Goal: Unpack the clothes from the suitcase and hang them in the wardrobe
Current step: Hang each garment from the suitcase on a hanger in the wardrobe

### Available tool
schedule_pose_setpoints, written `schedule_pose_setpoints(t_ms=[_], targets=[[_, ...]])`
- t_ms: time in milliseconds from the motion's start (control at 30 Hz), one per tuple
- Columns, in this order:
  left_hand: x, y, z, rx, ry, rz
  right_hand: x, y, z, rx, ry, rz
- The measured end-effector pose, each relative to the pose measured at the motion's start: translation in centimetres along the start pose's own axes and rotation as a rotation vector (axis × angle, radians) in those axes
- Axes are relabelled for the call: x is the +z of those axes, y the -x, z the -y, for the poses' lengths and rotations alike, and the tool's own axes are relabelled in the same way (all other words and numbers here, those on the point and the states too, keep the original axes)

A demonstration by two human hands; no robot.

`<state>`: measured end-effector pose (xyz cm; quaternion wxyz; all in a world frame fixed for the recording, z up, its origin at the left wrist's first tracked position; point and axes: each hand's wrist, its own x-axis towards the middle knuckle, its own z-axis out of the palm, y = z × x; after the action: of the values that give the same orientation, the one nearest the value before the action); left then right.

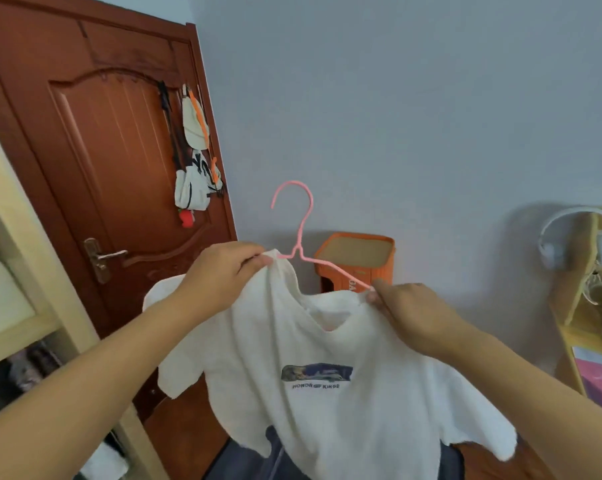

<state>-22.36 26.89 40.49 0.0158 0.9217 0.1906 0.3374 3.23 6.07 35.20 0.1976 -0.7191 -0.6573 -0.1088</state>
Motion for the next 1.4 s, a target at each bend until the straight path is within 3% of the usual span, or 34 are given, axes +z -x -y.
schedule_pose_setpoints(t_ms=[167, 233, 333, 433, 500, 567, 633, 700, 833, 933, 1033, 1167, 1267, 1333, 1400], targets=[[-2.2, 1.6, 0.4, -0.012, -0.224, -0.014, -1.4, -3.2, 3.2, -0.108, -0.068, -0.254], [-3.4, 4.0, 3.1, -0.19, -0.269, -0.006, -3.0, -3.6, 3.0, -0.185, -0.162, -0.365], [-4.8, 7.3, 6.8, -0.481, -0.068, 0.026, -4.5, -3.8, 2.7, -0.249, -0.205, -0.322], [-8.2, 8.9, 10.1, -0.646, -0.307, 0.149, -4.5, -4.8, 1.5, -0.176, -0.11, -0.284], [-10.1, 9.0, 11.0, -0.598, -0.357, 0.047, -3.9, -5.6, 0.8, -0.116, -0.155, -0.256], [-10.1, 7.5, 7.8, -0.416, -0.219, -0.07, -2.8, -6.8, 1.6, -0.135, -0.155, -0.27], [-9.2, 4.7, 1.8, -0.249, -0.157, 0.035, -2.6, -8.1, 4.4, -0.196, -0.159, -0.235], [-7.6, 3.2, -1.1, -0.142, -0.297, 0.169, -3.0, -9.2, 7.2, -0.3, -0.188, -0.21], [-9.4, 3.1, 0.1, -0.158, -0.499, 0.161, -3.3, -10.3, 8.2, -0.351, -0.262, -0.28], [-11.9, 4.5, 1.5, -0.341, -0.501, 0.176, -3.3, -9.9, 7.4, -0.247, -0.24, -0.405], [-14.7, 5.8, 3.8, -0.441, -0.401, 0.103, -4.1, -10.0, 8.9, -0.335, -0.343, -0.224], [-18.7, 6.0, 7.2, -0.478, -0.221, -0.002, -7.3, -12.0, 14.3, -0.355, -0.776, 0.264], [-22.4, 6.4, 10.3, -0.485, -0.148, -0.069, -8.7, -14.3, 19.5, -0.504, -0.71, 0.52], [-25.3, 6.9, 12.9, -0.499, -0.137, -0.1, -8.8, -16.2, 23.7, -0.573, -0.656, 0.521], [-28.6, 7.2, 15.6, -0.512, -0.154, -0.128, -8.5, -18.6, 28.4, -0.548, -0.698, 0.4]])
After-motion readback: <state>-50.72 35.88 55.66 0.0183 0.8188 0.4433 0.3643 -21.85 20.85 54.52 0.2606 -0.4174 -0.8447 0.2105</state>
